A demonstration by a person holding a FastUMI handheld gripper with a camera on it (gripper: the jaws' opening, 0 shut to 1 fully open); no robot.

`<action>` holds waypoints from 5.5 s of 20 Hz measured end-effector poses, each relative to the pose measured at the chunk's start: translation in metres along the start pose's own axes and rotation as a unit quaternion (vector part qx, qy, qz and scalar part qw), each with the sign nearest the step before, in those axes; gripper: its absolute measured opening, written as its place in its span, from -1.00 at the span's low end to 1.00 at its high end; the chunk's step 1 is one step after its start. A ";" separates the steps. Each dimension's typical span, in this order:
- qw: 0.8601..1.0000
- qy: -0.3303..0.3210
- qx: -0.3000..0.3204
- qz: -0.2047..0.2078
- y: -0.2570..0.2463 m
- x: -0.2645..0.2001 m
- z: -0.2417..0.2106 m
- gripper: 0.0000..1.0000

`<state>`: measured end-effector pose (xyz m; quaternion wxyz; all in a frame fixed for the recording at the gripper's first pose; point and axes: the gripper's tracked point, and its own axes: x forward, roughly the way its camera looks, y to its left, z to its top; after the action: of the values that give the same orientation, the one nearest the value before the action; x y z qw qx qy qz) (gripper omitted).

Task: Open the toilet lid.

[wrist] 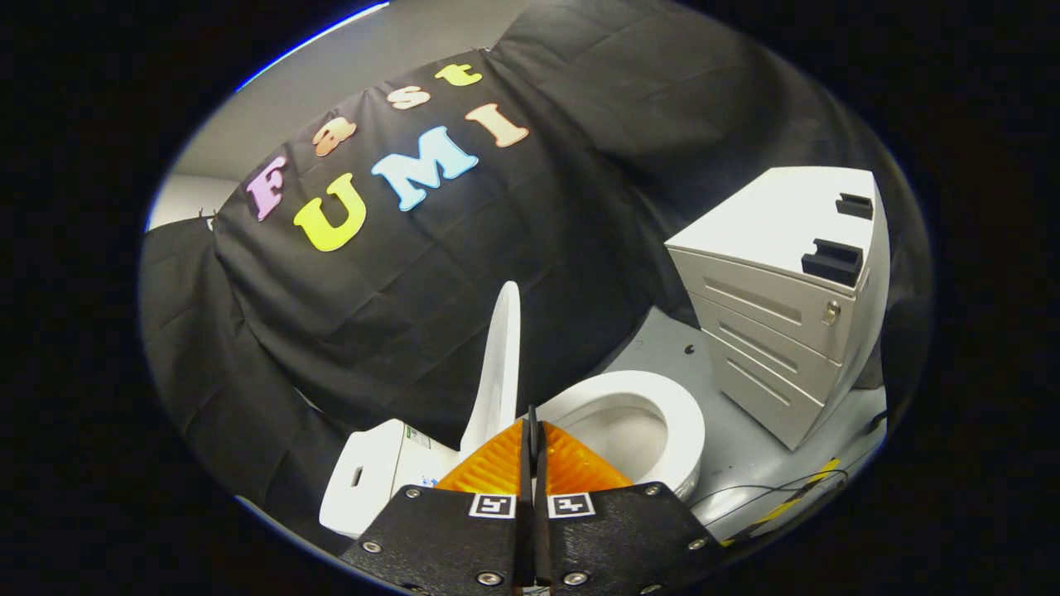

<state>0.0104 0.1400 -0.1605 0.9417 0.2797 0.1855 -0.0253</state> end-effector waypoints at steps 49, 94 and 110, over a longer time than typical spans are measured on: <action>0.930 -0.045 -0.326 0.164 0.364 -0.046 -0.110 -0.99; 0.936 -0.173 -0.260 0.163 0.040 -0.033 0.178 0.87; 0.953 -0.125 -0.272 0.051 -0.055 -0.035 0.109 0.88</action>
<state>0.0061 0.0333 -0.0919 0.9977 0.0164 0.0517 0.0399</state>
